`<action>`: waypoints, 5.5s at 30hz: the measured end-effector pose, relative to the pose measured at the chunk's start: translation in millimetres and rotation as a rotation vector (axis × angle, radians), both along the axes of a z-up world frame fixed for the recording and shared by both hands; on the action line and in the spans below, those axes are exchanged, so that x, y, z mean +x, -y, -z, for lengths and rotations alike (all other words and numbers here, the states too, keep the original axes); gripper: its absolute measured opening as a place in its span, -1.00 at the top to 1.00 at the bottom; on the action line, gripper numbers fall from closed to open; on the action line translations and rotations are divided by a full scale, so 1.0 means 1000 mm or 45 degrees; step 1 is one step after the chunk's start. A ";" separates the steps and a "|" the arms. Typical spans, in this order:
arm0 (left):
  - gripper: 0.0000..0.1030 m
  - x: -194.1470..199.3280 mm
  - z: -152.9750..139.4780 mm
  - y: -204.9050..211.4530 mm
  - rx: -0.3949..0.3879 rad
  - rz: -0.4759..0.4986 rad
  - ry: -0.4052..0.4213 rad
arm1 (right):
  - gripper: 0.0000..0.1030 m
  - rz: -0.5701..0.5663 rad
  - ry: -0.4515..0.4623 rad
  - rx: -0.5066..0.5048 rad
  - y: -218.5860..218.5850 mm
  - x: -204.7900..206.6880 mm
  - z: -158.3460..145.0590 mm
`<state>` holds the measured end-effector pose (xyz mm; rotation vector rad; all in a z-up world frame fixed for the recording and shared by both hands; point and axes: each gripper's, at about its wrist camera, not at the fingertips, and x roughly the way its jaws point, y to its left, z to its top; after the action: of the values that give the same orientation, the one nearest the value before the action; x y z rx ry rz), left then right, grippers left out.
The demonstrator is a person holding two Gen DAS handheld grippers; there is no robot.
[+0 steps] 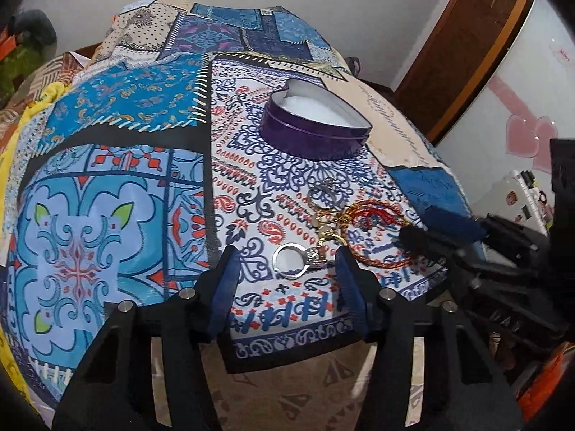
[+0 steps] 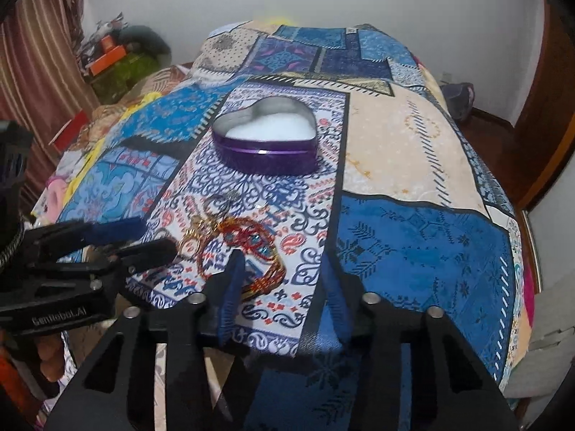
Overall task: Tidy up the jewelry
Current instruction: 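Grasp the silver ring with the left tool while the right tool grasps the red-gold bracelet, then carry the silver ring with the left tool while the right tool carries the bracelet over the tin, then open the left tool over the tin while the right tool releases the bracelet inside, then grasp the gold rings with the left tool while the right tool grasps the red beaded bracelet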
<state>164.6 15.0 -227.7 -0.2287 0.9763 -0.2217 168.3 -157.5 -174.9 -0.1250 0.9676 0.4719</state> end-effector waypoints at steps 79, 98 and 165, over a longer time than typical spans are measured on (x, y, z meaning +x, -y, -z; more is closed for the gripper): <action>0.42 0.086 -0.062 0.001 0.183 0.005 0.322 | 0.86 -0.096 0.201 0.107 -0.034 0.096 -0.041; 0.42 0.108 -0.031 0.021 0.229 0.096 0.214 | 0.86 -0.139 0.023 0.070 -0.030 0.109 -0.014; 0.32 0.012 -0.001 0.033 0.110 0.159 -0.020 | 0.32 -0.018 -0.087 0.084 0.023 0.006 -0.010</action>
<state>176.5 -17.8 -226.2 -0.0906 1.0149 -0.2919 174.6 -180.5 -164.4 -0.0566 1.0171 0.5237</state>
